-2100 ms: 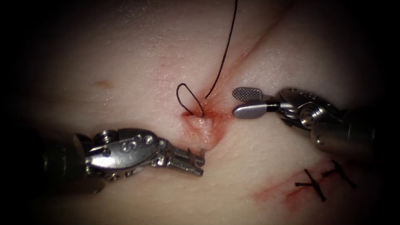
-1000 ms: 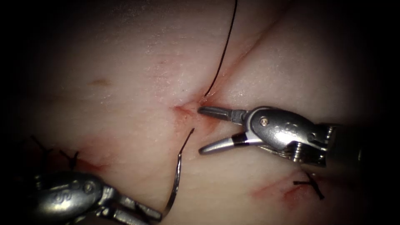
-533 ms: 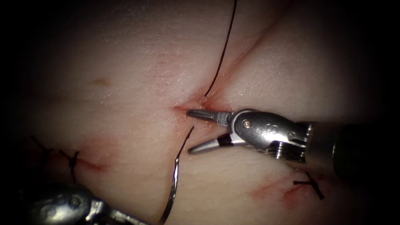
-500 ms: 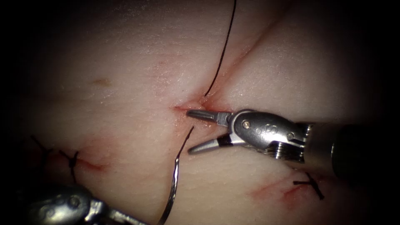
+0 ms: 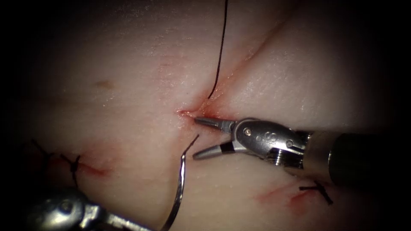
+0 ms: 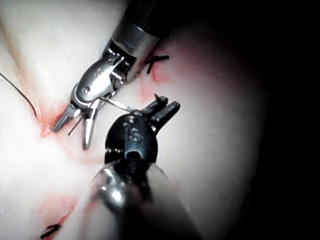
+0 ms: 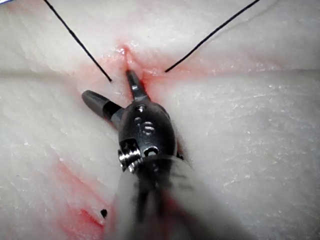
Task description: Wound Closure
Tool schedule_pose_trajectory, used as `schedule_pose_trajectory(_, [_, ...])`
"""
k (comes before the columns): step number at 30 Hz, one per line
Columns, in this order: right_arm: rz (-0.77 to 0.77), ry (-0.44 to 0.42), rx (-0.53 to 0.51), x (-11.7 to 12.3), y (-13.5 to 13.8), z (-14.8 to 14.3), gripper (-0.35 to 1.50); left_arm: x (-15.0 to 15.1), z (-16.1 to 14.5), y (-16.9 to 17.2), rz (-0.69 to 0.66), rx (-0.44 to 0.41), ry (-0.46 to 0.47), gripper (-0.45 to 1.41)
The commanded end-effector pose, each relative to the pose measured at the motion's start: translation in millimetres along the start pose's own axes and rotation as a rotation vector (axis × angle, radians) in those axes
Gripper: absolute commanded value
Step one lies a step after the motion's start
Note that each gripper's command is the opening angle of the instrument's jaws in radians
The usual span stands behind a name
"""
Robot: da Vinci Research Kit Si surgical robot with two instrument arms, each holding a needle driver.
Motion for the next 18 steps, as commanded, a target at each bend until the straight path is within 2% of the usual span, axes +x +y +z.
schedule_pose_trajectory(1, [0.007, -0.007, 0.007, -0.8, -0.7, 1.2, 0.62, -0.5, 0.6, -0.1, 0.002, 0.000, 0.003, -0.45])
schedule_pose_trajectory(5, [0.038, -0.044, 0.016, -1.1, -0.8, 1.4, 0.52, 0.0, 0.4, -0.2, 0.014, 0.020, 0.003, -0.45])
schedule_pose_trajectory(11, [0.079, -0.086, 0.022, -0.6, -0.3, 1.4, 0.49, 0.1, 0.1, 0.1, 0.027, 0.033, 0.001, -0.45])
schedule_pose_trajectory(15, [0.118, -0.110, 0.018, 0.7, 0.3, 1.4, 0.49, 0.1, 0.0, 0.1, 0.035, 0.042, -0.002, -0.45])
schedule_pose_trajectory(18, [0.131, -0.086, -0.019, 2.0, 0.7, 0.5, 0.52, -0.2, -0.2, -0.2, 0.057, 0.071, -0.012, -0.45])
